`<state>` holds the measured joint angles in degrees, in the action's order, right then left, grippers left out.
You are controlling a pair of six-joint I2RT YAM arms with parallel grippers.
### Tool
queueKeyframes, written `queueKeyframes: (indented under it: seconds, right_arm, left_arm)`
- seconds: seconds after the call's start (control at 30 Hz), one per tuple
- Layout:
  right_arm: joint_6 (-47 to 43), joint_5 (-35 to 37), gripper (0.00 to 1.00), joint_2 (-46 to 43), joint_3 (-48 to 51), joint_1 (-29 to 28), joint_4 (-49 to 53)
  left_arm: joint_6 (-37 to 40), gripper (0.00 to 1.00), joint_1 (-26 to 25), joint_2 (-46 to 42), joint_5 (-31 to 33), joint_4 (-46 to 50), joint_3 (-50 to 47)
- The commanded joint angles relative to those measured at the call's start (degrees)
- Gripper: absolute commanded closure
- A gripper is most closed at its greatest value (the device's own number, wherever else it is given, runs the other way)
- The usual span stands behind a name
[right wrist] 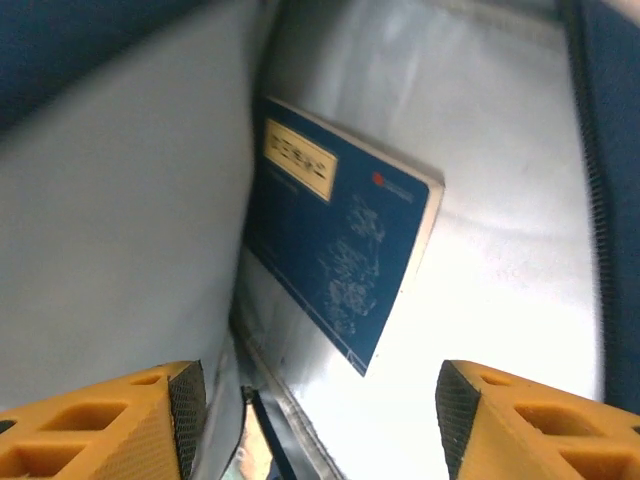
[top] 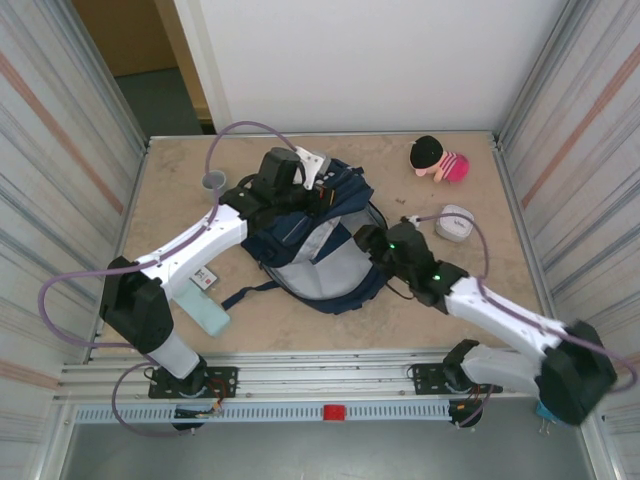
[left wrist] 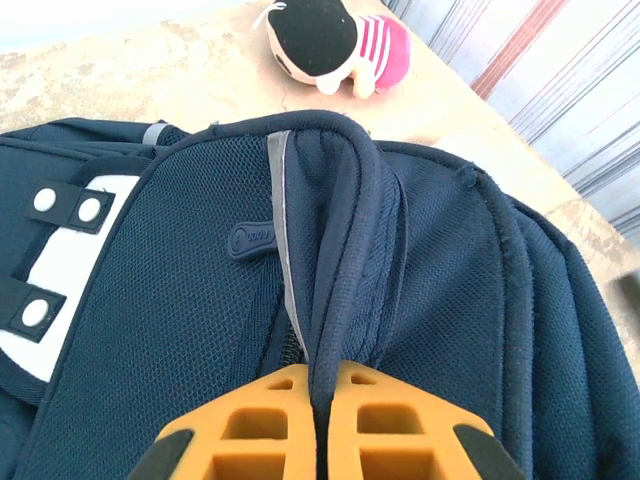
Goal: Pack books, pencil case, and school supplies into a backpack
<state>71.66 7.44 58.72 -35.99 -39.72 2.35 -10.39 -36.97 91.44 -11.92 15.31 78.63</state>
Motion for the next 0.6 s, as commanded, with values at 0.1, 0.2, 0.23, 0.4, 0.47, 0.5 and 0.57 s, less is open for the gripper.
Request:
queueKeyframes:
  seconds: [0.1,0.2,0.23,0.4,0.47,0.5,0.57]
  right_arm:
    - [-21.11,4.94,0.35,-16.04,-0.26,1.89,12.38]
    - [-31.10,-1.96,0.36,-17.61,-3.52,5.12,15.52]
    - [-34.61,-4.13,0.35,-17.31,-5.10,5.89,17.12]
    - [-49.21,-10.24,0.33,-13.74,-9.70,6.72,22.41]
    - [-54.69,-12.35,0.32,-12.40,-11.12,6.68,24.12]
    - [-57.04,-13.54,0.30,-12.04,-11.55,6.72,24.32]
    - [-62.31,-16.67,0.30,-11.62,-12.30,6.68,24.46]
  left_arm:
    - [7.43,1.00,-4.20,-0.73,3.59,0.30,-2.32]
    - [8.20,0.97,-7.11,0.84,4.78,1.77,-3.92]
    - [8.57,0.94,-8.29,1.38,5.01,1.92,-4.63]
    - [6.83,0.59,-11.08,3.94,4.31,1.78,-6.94]
    - [5.01,0.46,-11.09,2.09,3.74,-0.42,-8.60]
    - [4.26,0.42,-11.06,0.66,4.64,-2.17,-10.01]
    - [1.76,0.35,-10.19,-3.24,6.62,-4.93,-12.89]
